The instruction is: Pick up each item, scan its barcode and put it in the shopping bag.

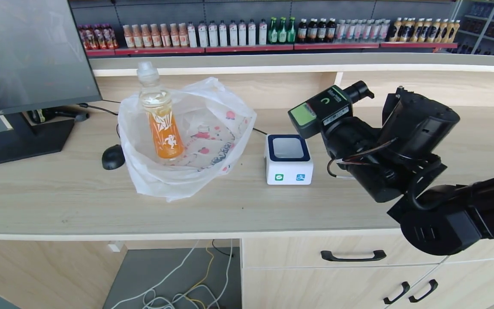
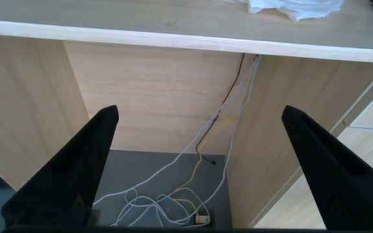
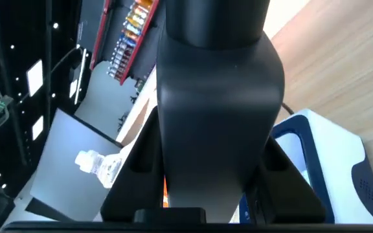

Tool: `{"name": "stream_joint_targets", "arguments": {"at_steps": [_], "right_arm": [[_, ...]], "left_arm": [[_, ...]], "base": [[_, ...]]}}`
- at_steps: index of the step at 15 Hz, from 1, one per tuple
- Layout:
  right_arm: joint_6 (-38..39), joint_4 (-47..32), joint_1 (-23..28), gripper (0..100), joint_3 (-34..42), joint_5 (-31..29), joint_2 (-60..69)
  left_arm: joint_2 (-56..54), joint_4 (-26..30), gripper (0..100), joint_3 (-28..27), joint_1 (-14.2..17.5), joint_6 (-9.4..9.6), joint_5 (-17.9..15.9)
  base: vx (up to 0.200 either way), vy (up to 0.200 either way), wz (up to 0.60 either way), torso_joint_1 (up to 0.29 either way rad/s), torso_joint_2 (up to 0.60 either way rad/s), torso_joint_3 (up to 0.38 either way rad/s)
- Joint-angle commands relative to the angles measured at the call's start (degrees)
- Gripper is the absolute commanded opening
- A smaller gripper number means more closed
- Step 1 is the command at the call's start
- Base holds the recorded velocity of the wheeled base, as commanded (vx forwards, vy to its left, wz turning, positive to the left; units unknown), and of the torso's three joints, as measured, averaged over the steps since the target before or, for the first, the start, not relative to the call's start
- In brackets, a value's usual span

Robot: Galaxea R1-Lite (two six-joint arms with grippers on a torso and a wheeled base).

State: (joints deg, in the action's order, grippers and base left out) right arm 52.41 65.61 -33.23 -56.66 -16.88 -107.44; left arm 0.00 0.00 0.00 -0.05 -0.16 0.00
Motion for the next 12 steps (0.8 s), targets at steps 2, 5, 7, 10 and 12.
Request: {"name": "stream_joint_targets", "arguments": {"at_steps": [2,5,7,10,12], "right_arm": [[2.61,-3.30,-0.08,0,-2.84,0.01,-0.93],[4.63,-5.32,-0.08,0,-2.58,-0.08,-1.55],[4.72,-5.32,-0.34,0,-2.58,-1.40,-2.16],[5.34,-5.32,-1.75,0,-1.26,-1.57,-2.08],[5.51,-5.32,-2.28,0,0.41,-2.01,-1.99]], "left_arm": [[0.00,0.00,100,0.00,0.05,-0.02,0.00],[0.00,0.00,100,0.00,-0.04,-0.02,0.00],[0.00,0.00,100,0.00,-0.04,-0.02,0.00],[0.00,0.00,100,0.00,0.05,-0.02,0.00],[0.00,0.00,100,0.00,-0.04,-0.02,0.00]], "base": [[0.000,0.000,0.00,0.000,0.00,0.000],[0.000,0.000,0.00,0.000,0.00,0.000],[0.000,0.000,0.00,0.000,0.00,0.000],[0.000,0.000,0.00,0.000,0.00,0.000],[0.000,0.000,0.00,0.000,0.00,0.000]]}}
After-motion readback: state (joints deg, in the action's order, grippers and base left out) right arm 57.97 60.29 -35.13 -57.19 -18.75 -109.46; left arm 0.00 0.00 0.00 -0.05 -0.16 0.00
